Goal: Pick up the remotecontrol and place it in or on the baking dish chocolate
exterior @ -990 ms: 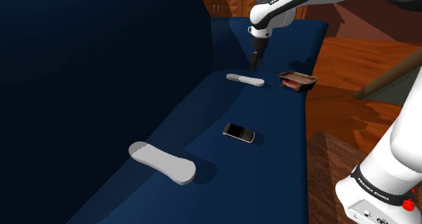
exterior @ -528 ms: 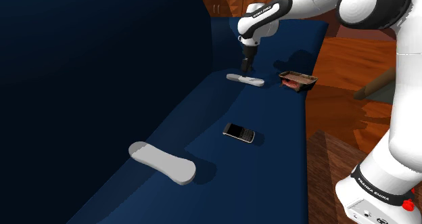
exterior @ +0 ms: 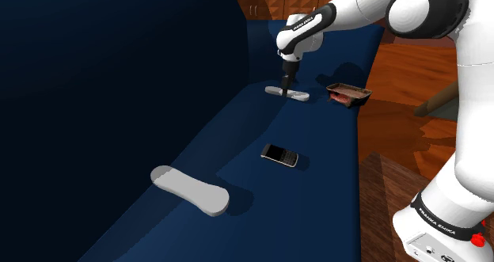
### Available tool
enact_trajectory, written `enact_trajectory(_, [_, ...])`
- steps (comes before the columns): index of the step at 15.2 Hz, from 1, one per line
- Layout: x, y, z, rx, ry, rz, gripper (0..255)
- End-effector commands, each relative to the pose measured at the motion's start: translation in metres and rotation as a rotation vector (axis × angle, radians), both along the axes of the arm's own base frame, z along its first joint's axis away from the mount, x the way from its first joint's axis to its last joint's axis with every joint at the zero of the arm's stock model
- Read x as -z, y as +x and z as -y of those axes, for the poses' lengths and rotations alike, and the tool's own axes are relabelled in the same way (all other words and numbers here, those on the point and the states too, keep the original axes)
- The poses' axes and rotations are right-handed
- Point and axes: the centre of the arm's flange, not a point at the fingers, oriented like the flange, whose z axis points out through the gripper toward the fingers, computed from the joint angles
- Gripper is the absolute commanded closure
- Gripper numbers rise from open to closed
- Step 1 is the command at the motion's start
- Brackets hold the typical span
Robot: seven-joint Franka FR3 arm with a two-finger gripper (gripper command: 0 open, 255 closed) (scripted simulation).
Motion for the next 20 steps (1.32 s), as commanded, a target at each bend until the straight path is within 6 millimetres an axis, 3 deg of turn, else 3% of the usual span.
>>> enact_trajectory(1, [0.001, 0.000, 0.000, 0.000, 0.000, 0.000, 0])
enact_trajectory(5, [0.001, 0.000, 0.000, 0.000, 0.000, 0.000, 0])
enact_trajectory(6, [0.001, 0.000, 0.000, 0.000, 0.000, 0.000, 255])
enact_trajectory(15, [0.001, 0.000, 0.000, 0.000, 0.000, 0.000, 255])
enact_trajectory(20, [-0.025, 0.000, 0.000, 0.000, 0.000, 0.000, 255])
